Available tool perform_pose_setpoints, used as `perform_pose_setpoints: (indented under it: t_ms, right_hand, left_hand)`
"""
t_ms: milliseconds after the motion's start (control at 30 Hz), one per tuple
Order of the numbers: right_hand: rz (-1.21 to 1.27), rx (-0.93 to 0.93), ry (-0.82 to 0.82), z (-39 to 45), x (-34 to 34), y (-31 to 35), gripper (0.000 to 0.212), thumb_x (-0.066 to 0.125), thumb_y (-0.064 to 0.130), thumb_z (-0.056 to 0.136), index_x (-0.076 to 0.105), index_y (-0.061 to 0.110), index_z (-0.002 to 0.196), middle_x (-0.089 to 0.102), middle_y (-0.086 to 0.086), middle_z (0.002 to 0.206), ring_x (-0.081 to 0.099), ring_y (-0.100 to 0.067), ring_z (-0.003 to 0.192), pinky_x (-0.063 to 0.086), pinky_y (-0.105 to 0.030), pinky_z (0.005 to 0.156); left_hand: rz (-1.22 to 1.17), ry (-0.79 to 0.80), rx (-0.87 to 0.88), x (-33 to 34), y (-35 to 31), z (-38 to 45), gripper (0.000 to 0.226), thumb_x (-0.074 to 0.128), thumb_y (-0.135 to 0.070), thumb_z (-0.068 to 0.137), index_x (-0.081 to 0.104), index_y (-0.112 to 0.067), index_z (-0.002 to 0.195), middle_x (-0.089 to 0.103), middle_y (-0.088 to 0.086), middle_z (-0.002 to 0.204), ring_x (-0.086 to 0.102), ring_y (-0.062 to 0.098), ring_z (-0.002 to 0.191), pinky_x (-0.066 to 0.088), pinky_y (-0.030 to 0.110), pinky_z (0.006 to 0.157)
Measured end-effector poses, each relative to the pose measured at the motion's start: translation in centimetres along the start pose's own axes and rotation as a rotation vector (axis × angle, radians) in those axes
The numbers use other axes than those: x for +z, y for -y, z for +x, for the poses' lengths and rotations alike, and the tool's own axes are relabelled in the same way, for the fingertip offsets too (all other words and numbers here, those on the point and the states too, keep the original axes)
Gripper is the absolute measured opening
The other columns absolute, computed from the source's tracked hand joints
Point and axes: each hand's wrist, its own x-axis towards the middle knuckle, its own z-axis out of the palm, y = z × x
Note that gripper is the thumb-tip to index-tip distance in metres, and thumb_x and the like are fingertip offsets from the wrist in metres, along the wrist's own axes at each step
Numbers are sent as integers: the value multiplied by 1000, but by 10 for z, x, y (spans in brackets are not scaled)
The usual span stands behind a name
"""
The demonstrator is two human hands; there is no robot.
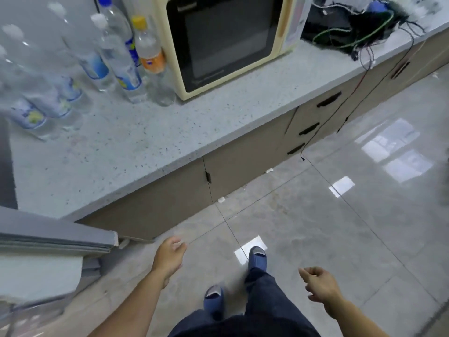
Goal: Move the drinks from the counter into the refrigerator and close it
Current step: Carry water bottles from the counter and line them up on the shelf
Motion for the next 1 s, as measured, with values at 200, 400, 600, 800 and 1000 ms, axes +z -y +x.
perform_pose_setpoints:
  t_ms: [200, 400, 600, 800, 1000]
  right_hand:
    - [-133, -247, 153, 47, 11, 140, 20, 66, 26, 92, 63, 8, 82, 60, -7, 70, 53, -22, 64, 47, -32, 59]
    - [-211, -621, 342, 29, 61, 282, 11, 66, 16, 92, 67, 5, 96, 63, -2, 80, 57, -16, 75, 50, -34, 78]
    - [-203, -929, 511, -27, 125, 377, 12, 69, 23, 92, 66, 19, 102, 68, 1, 91, 64, -13, 83, 54, -28, 78]
    - [-226, -1146, 617, -80, 203, 454, 30, 69, 30, 91, 61, 24, 119, 63, 10, 106, 63, -6, 92, 54, -23, 80]
    - [-225, -1272, 638, -128, 271, 540, 40, 69, 36, 90, 57, 27, 127, 58, 18, 109, 61, -1, 93, 56, -28, 80]
  left_hand:
    - [-86, -218, -31, 2, -30, -7, 18, 56, -22, 96, 57, -22, 115, 60, 2, 111, 60, 18, 94, 56, 42, 86]
    - [-269, -447, 12, -7, -77, -17, 23, 60, -26, 96, 58, -27, 119, 60, -2, 114, 60, 19, 106, 55, 45, 92]
    - [-404, -638, 116, -44, -122, -15, 16, 57, -31, 97, 56, -38, 111, 60, -14, 103, 61, 9, 93, 52, 21, 68]
    - [-564, -816, 174, -108, -175, 13, 21, 58, -36, 94, 57, -39, 114, 62, -6, 106, 66, 18, 90, 54, 30, 64]
    - [-736, -957, 255, -176, -245, 53, 40, 68, -32, 87, 54, -31, 125, 61, -14, 108, 59, 1, 95, 51, 22, 72]
